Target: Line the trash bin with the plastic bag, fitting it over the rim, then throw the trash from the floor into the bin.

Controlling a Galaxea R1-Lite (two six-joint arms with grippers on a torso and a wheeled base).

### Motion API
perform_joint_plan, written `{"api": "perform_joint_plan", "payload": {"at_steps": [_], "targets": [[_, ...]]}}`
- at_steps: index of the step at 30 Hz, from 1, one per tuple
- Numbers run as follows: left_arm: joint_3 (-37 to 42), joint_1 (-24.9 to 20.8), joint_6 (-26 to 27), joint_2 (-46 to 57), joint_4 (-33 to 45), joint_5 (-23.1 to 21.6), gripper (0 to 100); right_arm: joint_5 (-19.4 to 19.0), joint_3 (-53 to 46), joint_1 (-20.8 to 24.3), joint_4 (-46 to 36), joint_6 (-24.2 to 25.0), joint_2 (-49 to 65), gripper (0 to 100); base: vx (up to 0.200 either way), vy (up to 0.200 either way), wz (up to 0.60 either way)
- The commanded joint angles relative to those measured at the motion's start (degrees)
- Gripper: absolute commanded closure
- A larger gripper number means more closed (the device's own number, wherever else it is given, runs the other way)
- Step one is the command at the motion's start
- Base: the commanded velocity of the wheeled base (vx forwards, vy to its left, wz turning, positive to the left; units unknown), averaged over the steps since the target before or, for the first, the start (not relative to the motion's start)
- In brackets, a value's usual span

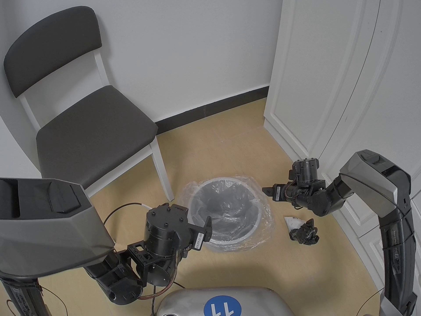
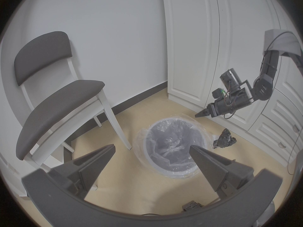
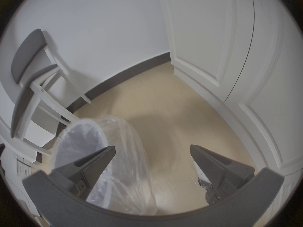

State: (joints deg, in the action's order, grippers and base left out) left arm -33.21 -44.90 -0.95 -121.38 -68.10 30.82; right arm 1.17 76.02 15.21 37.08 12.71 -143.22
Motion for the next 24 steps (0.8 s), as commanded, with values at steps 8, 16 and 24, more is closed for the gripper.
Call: {"api": "perform_joint_plan", "payload": {"at_steps": [8, 16, 24], "targets": [[-2.04, 3.41, 0.42, -1.75, 0.42, -2.87, 0, 0.68, 18.64, -0.98, -11.68, -0.06, -13.93, 0, 0.0, 0.0, 0.0], [-8.98, 7.63, 6.31, -7.47, 2.88, -4.8, 0, 0.68, 19.87, -0.54, -12.56, 2.93, -14.55, 0, 0.0, 0.0, 0.0], [-17.24, 11.5, 8.33, -13.18, 8.33, -4.71, 0, -1.52, 13.28, -0.8, -9.84, 2.75, -7.43, 0, 0.0, 0.0, 0.0]]}}
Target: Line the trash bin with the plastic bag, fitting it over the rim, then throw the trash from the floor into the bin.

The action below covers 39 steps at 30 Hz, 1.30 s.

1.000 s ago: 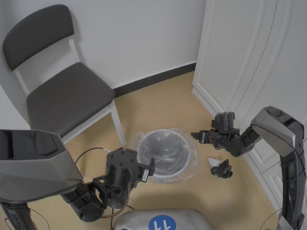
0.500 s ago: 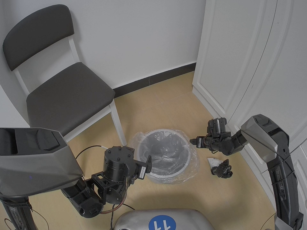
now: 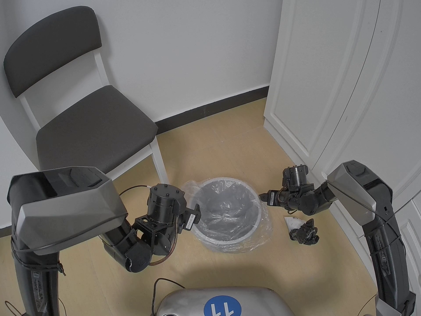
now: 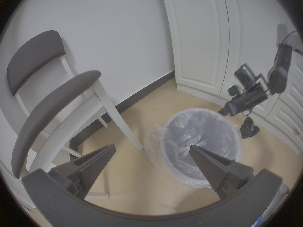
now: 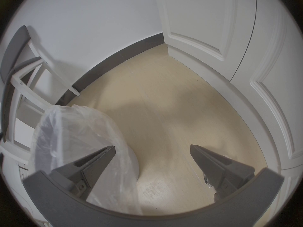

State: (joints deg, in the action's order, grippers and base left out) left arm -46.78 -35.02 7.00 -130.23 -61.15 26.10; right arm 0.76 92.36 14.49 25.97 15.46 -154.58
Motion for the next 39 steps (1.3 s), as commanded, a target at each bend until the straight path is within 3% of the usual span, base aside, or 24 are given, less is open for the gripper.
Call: {"api": "perform_joint_plan", "payload": {"at_steps": [1, 6, 15, 23, 29, 39], "targets": [[-3.67, 1.63, 0.39, -4.33, 1.38, 0.0, 0, -1.11, -3.06, -0.08, 1.28, 0.01, 3.93, 0, 0.0, 0.0, 0.0], [-11.06, 0.04, 0.74, -4.86, 12.98, 0.53, 0, -2.43, -8.6, 0.36, 6.47, -0.6, 7.01, 0, 0.0, 0.0, 0.0], [-19.49, -0.31, 0.74, -8.28, 21.16, 3.08, 0, -2.43, -11.94, 0.53, 6.73, -2.63, 10.17, 0, 0.0, 0.0, 0.0], [-21.08, -2.95, 0.56, -9.43, 23.79, 3.17, 0, -2.34, -12.73, 0.53, 6.82, -4.12, 10.52, 0, 0.0, 0.0, 0.0], [-22.39, -3.56, 0.56, -10.48, 27.4, 7.39, 0, -1.99, -13.69, 0.53, 9.1, -4.38, 10.52, 0, 0.0, 0.0, 0.0], [-17.82, -2.95, 0.12, -8.64, 28.8, 7.91, 0, -1.99, -15.01, 0.45, 11.56, -6.23, 10.7, 0, 0.0, 0.0, 0.0]]}}
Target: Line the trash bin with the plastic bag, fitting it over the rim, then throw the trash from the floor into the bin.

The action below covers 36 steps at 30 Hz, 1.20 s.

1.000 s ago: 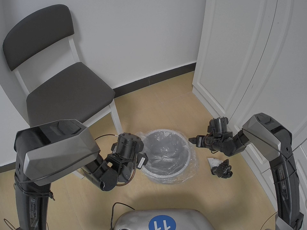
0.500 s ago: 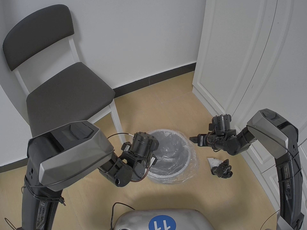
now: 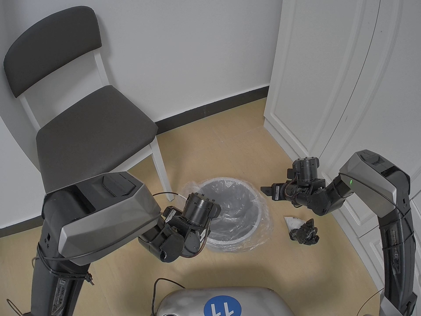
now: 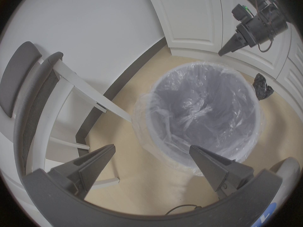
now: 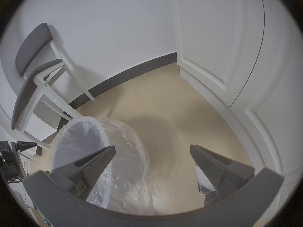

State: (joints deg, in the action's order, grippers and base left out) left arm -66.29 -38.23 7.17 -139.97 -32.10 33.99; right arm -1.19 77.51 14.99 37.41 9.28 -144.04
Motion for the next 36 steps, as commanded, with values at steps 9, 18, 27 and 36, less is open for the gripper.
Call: {"api": "perform_joint_plan", "payload": {"at_steps": [9, 18, 27, 36], "targets": [[5.56, 1.93, -1.37, 2.69, -0.86, 0.03, 0, -0.04, 0.01, -0.58, 0.12, 0.04, 0.25, 0, 0.0, 0.0, 0.0], [7.05, 3.43, -3.65, 2.07, -0.95, 0.03, 0, 0.05, -0.16, -0.67, 0.12, -0.05, 0.52, 0, 0.0, 0.0, 0.0], [6.44, 5.18, -4.8, 2.07, -1.04, -0.06, 0, 0.05, -0.16, -0.67, 0.12, -0.05, 0.96, 0, 0.0, 0.0, 0.0], [-0.42, 5.62, -4.44, 2.42, 0.37, -0.15, 0, 0.05, -0.16, -0.67, 0.2, 0.04, 1.13, 0, 0.0, 0.0, 0.0]]}}
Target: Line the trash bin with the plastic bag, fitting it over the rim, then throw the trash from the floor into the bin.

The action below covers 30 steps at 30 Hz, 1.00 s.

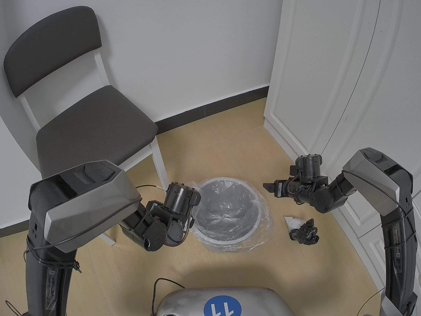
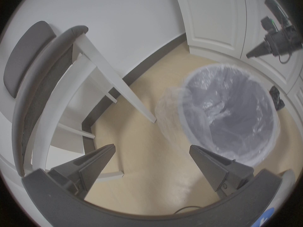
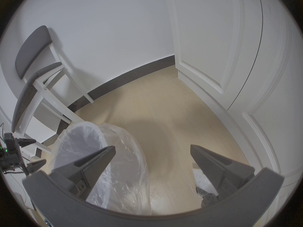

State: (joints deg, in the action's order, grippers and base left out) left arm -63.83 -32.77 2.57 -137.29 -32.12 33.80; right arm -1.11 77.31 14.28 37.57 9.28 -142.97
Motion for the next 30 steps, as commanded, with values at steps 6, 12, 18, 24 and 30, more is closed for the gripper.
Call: {"api": "perform_joint_plan", "payload": {"at_steps": [6, 12, 18, 24, 30], "targets": [[-7.63, 0.86, 0.15, -3.42, 2.15, -0.14, 0, 0.05, 0.12, 0.05, 0.05, 0.04, -0.11, 0, 0.0, 0.0, 0.0], [-9.73, 2.89, 0.15, -5.44, 2.33, -0.32, 0, 0.05, 0.29, -0.04, 0.05, 0.04, -0.47, 0, 0.0, 0.0, 0.0], [-10.79, 4.38, 0.06, -6.32, 2.33, -0.49, 0, 0.05, 0.38, -0.04, 0.05, -0.05, -0.64, 0, 0.0, 0.0, 0.0], [-12.63, 4.64, -0.02, -9.4, 2.33, -1.46, 0, 0.05, 0.38, -0.04, 0.05, -0.05, -0.73, 0, 0.0, 0.0, 0.0], [-16.24, 4.56, -0.02, -11.95, 5.23, -1.55, 0, 0.05, 0.56, -0.04, 0.05, -0.05, -1.08, 0, 0.0, 0.0, 0.0]]}}
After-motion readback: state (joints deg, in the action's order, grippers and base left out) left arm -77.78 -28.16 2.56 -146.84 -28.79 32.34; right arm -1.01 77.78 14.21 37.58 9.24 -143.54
